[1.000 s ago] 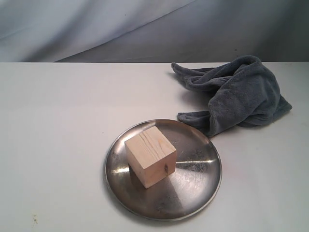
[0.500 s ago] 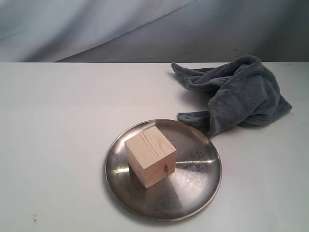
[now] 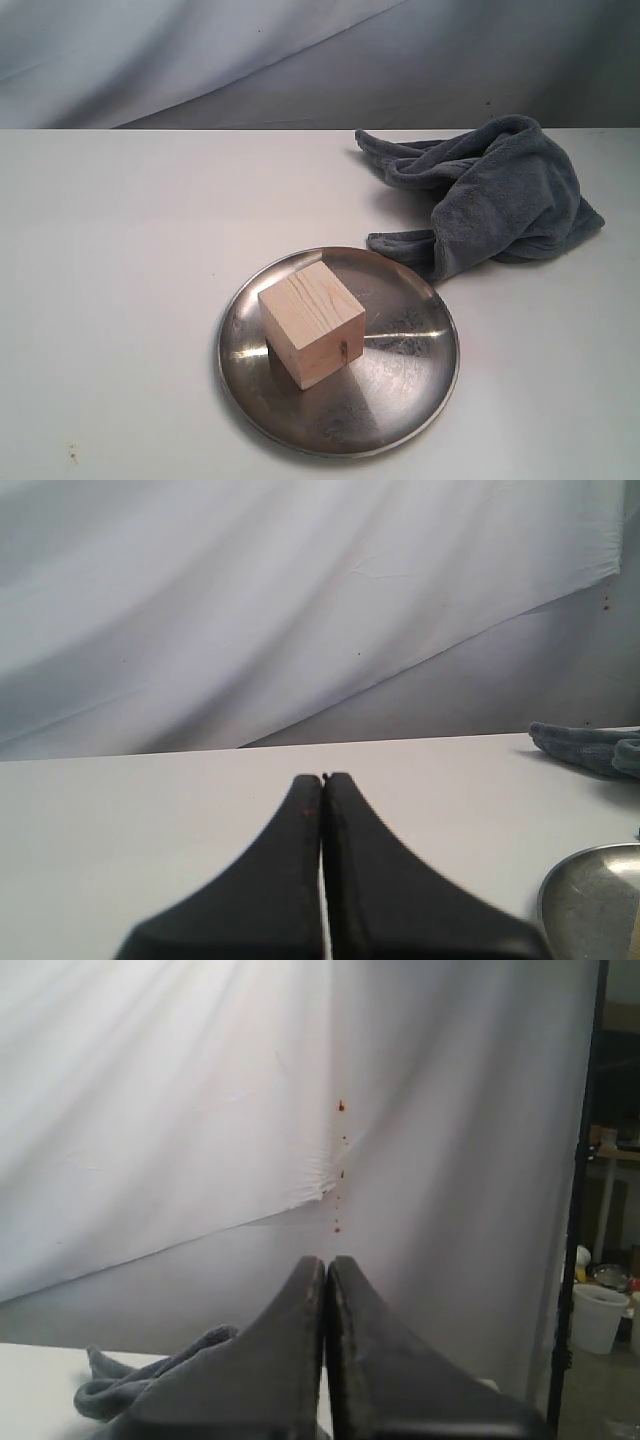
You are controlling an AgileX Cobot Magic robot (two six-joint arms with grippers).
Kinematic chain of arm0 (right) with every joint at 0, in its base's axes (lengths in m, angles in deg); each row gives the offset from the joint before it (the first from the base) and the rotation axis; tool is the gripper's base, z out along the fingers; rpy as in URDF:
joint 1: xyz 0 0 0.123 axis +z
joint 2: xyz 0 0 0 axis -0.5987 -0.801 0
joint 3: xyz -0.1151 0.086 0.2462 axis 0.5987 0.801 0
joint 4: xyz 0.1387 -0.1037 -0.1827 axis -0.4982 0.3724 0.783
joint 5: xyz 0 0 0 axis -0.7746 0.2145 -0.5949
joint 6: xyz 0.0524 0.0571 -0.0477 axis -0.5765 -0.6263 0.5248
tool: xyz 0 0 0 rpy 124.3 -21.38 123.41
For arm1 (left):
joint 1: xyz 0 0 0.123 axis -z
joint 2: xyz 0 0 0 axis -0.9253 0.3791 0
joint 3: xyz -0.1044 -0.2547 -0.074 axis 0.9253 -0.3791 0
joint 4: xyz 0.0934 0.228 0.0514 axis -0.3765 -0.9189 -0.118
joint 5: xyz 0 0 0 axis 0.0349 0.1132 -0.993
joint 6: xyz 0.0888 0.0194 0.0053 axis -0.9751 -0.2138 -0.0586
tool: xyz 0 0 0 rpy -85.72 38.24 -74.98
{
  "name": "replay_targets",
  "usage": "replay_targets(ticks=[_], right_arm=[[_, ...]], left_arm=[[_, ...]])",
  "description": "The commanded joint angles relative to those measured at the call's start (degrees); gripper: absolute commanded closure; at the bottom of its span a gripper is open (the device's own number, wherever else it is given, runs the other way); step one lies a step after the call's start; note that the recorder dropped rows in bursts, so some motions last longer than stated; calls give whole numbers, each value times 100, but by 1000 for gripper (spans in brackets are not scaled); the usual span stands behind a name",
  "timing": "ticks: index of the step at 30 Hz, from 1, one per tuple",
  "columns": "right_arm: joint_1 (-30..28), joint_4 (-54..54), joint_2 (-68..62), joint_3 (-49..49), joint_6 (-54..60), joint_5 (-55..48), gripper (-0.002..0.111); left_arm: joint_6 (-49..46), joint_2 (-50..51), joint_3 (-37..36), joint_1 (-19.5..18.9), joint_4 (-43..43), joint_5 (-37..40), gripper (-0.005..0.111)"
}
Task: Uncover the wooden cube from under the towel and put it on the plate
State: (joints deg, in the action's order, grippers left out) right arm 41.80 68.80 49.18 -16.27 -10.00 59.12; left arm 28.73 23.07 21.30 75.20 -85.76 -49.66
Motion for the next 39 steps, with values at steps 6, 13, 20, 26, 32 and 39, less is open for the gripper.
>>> replay_targets(ticks=[6,13,20,26,32,39], right_arm=[[-39,-138,111,630,-620,-369,108],[-39,-138,111,1094,-627,-99,108],[-39,295,111,1168,-389,243,108],[-39,422,111,1168,114,246,108],[-39,343,111,1168,311,193,108],[-39,343,111,1168,301,183,108]], left_arm=[[12,-24,-25,-12,14,-62,107],[12,-24,-25,-12,14,-62,107],[12,-24,-25,-12,14,-62,107],[12,-24,-25,-12,14,-62,107],[12,-24,-25,-12,14,-62,107],[12,-24,-25,-12,14,-62,107]])
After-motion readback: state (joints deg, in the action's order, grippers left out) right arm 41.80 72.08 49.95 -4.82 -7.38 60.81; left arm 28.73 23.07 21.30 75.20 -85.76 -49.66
